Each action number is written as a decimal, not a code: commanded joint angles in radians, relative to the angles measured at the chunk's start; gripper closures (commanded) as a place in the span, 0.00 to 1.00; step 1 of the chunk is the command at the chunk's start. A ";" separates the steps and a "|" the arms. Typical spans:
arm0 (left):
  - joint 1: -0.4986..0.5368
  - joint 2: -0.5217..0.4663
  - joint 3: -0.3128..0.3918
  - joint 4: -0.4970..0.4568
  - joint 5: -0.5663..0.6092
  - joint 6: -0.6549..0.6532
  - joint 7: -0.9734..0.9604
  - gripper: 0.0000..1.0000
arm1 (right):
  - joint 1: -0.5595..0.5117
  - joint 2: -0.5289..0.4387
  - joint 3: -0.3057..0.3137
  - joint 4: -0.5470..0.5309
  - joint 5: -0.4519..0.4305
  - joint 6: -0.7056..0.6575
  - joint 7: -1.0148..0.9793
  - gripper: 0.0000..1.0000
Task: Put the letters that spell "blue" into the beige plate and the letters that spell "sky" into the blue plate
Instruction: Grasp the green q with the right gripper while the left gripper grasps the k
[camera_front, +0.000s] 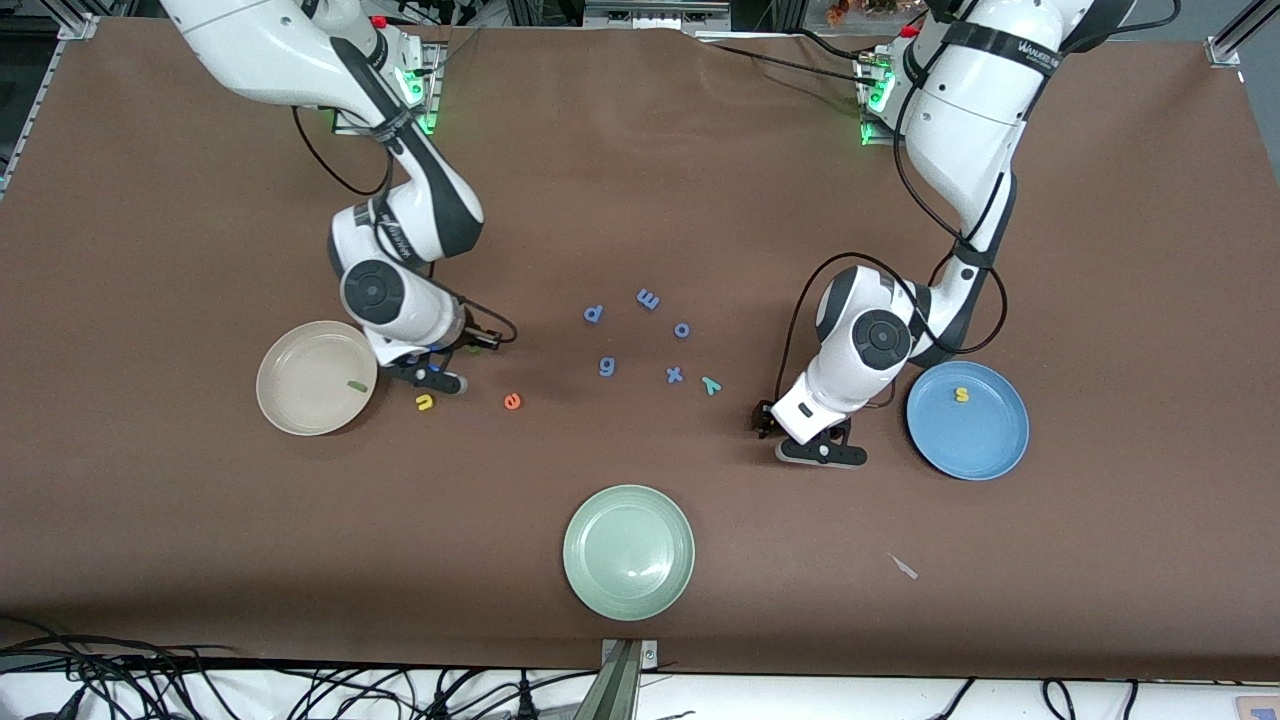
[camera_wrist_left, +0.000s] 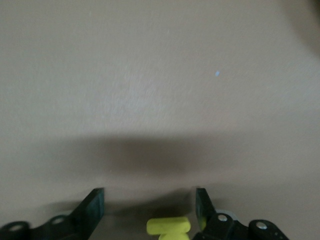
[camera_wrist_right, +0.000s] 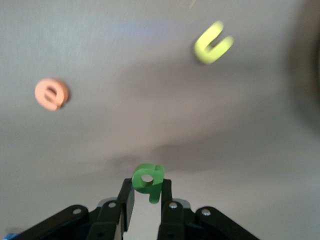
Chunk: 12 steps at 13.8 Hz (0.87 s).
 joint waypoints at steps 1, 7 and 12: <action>-0.009 -0.060 0.007 -0.088 -0.023 -0.002 0.002 0.17 | -0.001 -0.032 -0.083 0.017 -0.009 -0.063 -0.182 0.97; -0.015 -0.064 0.006 -0.097 -0.027 -0.002 -0.001 0.26 | -0.009 -0.019 -0.307 0.019 -0.009 -0.043 -0.603 0.96; -0.035 -0.058 0.006 -0.090 -0.028 -0.002 -0.001 0.36 | -0.024 -0.007 -0.310 0.049 -0.005 -0.023 -0.642 0.00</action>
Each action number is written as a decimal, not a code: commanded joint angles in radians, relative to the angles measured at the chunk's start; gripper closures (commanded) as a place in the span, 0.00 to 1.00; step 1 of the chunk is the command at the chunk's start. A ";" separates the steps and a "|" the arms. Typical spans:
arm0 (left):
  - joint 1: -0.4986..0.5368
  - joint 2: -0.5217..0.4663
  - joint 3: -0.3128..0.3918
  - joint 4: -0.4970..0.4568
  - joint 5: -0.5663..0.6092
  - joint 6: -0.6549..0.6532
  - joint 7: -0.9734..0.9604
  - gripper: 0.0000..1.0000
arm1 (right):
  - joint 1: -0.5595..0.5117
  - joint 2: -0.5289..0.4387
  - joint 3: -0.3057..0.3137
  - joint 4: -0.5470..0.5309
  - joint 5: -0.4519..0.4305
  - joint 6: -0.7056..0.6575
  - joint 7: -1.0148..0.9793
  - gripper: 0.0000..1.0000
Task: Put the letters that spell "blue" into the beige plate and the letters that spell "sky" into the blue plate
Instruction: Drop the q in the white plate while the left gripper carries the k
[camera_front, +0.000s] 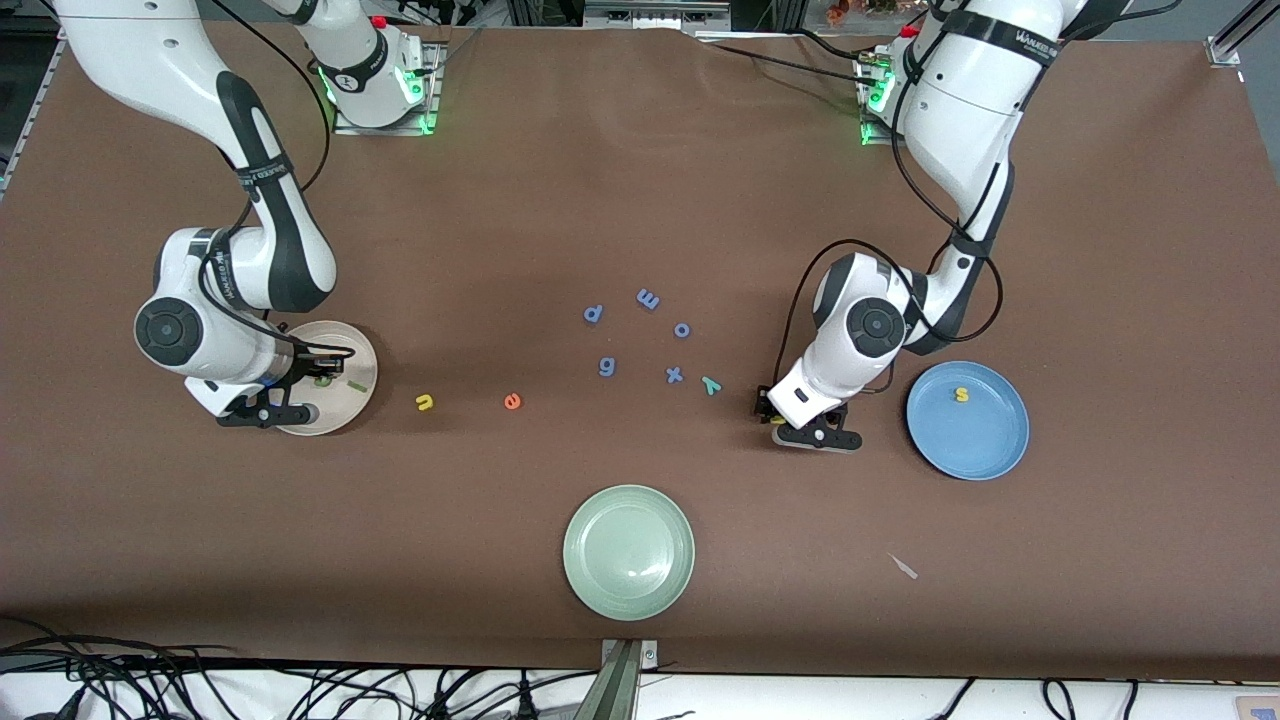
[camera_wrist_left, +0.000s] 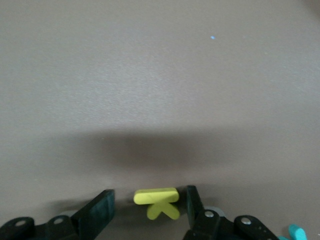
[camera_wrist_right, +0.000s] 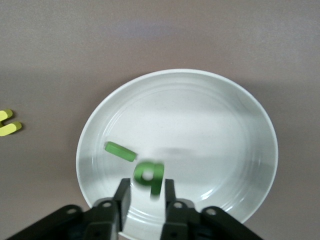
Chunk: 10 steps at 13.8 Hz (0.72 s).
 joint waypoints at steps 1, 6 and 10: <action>-0.014 -0.023 0.007 -0.029 -0.028 -0.001 0.002 0.41 | 0.014 -0.001 0.011 0.057 -0.002 -0.035 -0.006 0.00; -0.013 -0.031 0.007 -0.035 -0.025 -0.001 0.016 1.00 | 0.064 0.034 0.063 0.126 0.012 -0.082 0.024 0.00; 0.068 -0.104 0.008 -0.063 -0.014 -0.026 0.118 1.00 | 0.080 0.086 0.100 0.130 0.014 0.048 0.024 0.00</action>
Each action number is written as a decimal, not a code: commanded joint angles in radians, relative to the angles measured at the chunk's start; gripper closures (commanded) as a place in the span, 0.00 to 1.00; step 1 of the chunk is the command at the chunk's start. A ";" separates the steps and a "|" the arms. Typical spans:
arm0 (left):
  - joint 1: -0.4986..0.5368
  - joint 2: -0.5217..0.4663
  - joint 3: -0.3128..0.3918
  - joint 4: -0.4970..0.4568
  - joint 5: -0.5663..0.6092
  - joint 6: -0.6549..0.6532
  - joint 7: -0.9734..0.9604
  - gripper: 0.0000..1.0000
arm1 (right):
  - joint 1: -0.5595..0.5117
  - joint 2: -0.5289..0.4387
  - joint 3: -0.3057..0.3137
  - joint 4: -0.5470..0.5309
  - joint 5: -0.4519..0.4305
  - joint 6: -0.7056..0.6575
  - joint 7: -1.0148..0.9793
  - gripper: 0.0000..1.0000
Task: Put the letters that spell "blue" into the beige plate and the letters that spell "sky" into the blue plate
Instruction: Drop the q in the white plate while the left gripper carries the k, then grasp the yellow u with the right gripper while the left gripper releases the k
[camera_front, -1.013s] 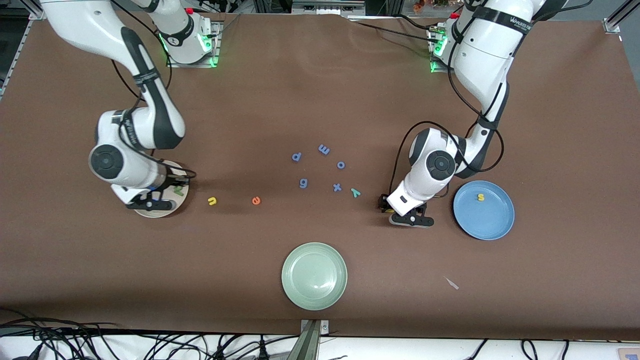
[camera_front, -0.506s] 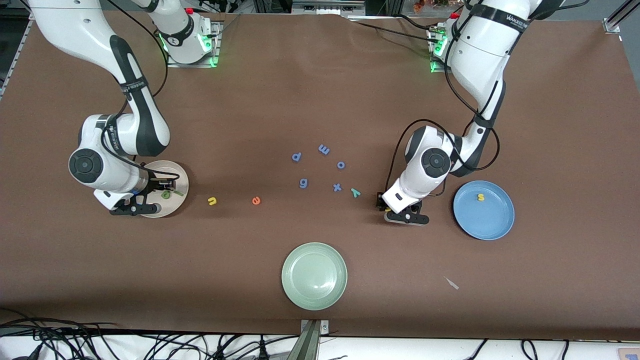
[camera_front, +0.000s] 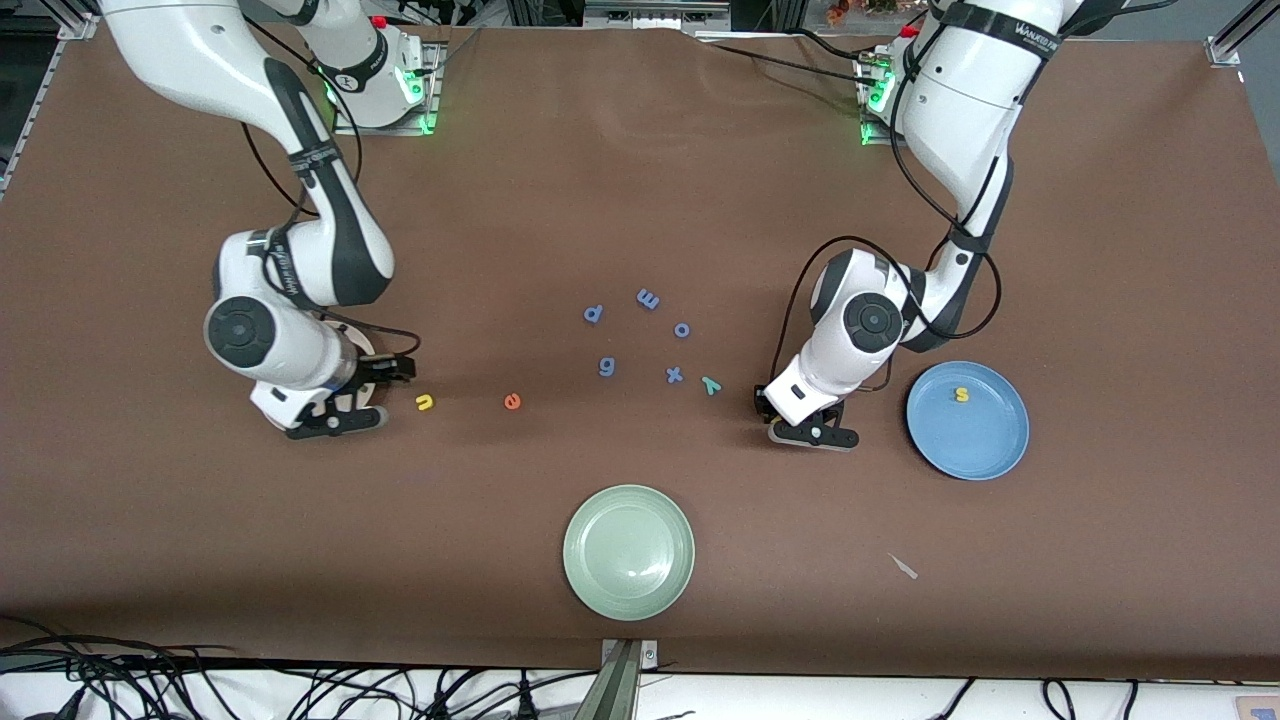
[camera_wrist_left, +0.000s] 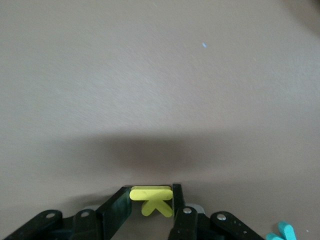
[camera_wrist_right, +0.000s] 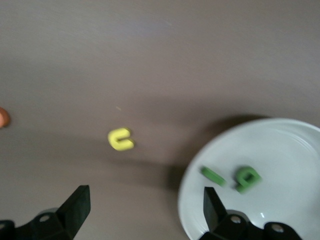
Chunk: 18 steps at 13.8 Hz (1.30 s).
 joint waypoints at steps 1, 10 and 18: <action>0.103 -0.103 -0.001 -0.070 -0.014 -0.039 0.182 1.00 | 0.002 0.051 0.005 0.026 0.009 0.057 0.002 0.00; 0.352 -0.169 0.028 -0.180 -0.026 -0.081 0.545 0.98 | 0.029 0.112 0.005 0.012 0.009 0.150 0.003 0.00; 0.240 -0.194 0.025 -0.171 -0.179 -0.078 0.525 0.32 | 0.029 0.135 0.031 -0.003 0.022 0.162 0.003 0.25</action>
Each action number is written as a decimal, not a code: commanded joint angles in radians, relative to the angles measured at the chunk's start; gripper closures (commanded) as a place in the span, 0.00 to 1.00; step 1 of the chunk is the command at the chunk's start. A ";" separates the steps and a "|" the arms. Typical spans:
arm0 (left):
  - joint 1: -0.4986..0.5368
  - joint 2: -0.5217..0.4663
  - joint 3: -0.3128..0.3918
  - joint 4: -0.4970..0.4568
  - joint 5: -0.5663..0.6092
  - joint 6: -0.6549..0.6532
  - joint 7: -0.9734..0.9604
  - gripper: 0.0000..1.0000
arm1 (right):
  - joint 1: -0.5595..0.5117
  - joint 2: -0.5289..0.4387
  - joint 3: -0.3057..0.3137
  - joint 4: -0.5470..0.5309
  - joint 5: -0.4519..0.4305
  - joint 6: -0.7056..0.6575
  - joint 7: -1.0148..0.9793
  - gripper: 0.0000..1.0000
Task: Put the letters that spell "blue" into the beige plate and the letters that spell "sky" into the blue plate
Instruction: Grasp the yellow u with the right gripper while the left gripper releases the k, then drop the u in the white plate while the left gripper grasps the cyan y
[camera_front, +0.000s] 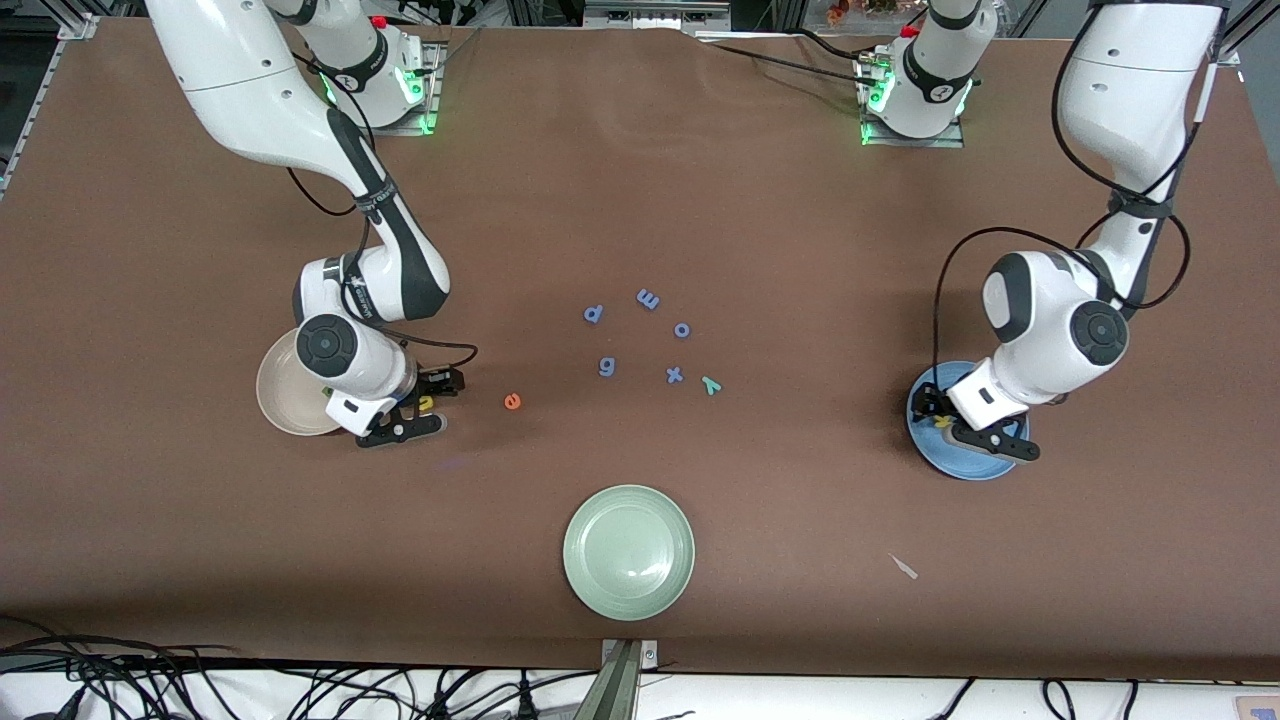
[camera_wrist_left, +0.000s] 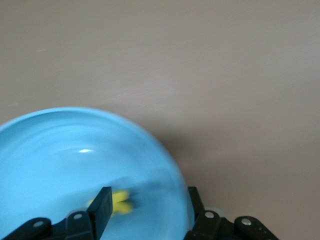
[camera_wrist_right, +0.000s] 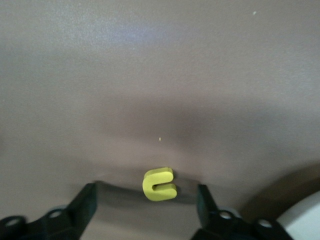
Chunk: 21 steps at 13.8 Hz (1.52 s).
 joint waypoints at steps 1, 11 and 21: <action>-0.061 -0.034 -0.002 -0.012 -0.100 0.001 -0.017 0.32 | -0.001 0.001 0.005 -0.003 0.014 0.008 -0.001 0.38; -0.441 0.133 0.060 0.186 -0.149 0.011 -0.545 0.33 | -0.015 -0.018 0.001 0.032 0.014 -0.025 -0.012 0.79; -0.533 0.179 0.070 0.197 -0.149 0.047 -0.674 0.33 | -0.176 -0.041 -0.078 0.137 -0.003 -0.292 -0.382 0.58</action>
